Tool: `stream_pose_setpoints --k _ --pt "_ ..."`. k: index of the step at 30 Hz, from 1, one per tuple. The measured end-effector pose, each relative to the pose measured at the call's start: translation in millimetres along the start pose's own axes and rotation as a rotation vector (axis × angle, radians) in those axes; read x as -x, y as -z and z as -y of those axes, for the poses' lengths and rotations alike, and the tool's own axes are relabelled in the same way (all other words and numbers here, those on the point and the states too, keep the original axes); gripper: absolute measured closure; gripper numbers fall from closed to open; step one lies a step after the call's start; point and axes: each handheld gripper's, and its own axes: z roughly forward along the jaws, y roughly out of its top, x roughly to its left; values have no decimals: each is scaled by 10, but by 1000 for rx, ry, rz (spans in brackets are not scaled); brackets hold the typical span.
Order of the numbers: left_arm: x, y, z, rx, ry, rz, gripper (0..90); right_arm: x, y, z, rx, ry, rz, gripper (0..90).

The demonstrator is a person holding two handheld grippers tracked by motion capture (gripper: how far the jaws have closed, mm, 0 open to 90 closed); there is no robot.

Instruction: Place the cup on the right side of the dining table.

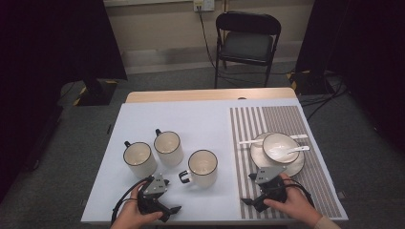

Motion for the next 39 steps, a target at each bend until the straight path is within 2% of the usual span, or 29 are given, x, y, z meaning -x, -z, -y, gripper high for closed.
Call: stream_pose_setpoints --k 9,13,16,19,20,21,22,28,34,39 --pt "9 -5 -11 -1 10 -6 0 -1 0 -4 -3 1 -1 106" --pt "19 -3 -62 -37 30 -27 19 -5 -4 -48 -37 1 2 107" --pt "16 24 -107 -62 53 -53 92 -8 -6 -88 -69 2 2 110" --pt "9 47 -125 -67 56 -61 183 -5 -7 -116 -88 4 3 123" --pt "9 55 -139 -87 57 -65 170 3 -3 -147 -110 1 -1 132" --pt "9 55 -139 -87 57 -65 163 3 -3 -147 -110 1 -1 132" --pt "18 62 -159 -94 45 -67 164 18 12 -181 -135 -4 -9 132" --pt "29 93 -256 -110 32 -63 166 84 66 -259 -153 -25 7 133" --pt "1 85 -313 -134 54 -66 165 138 58 -334 -177 -21 14 133" --pt "-8 69 -361 -151 49 -62 168 165 50 -409 -195 -13 8 133"
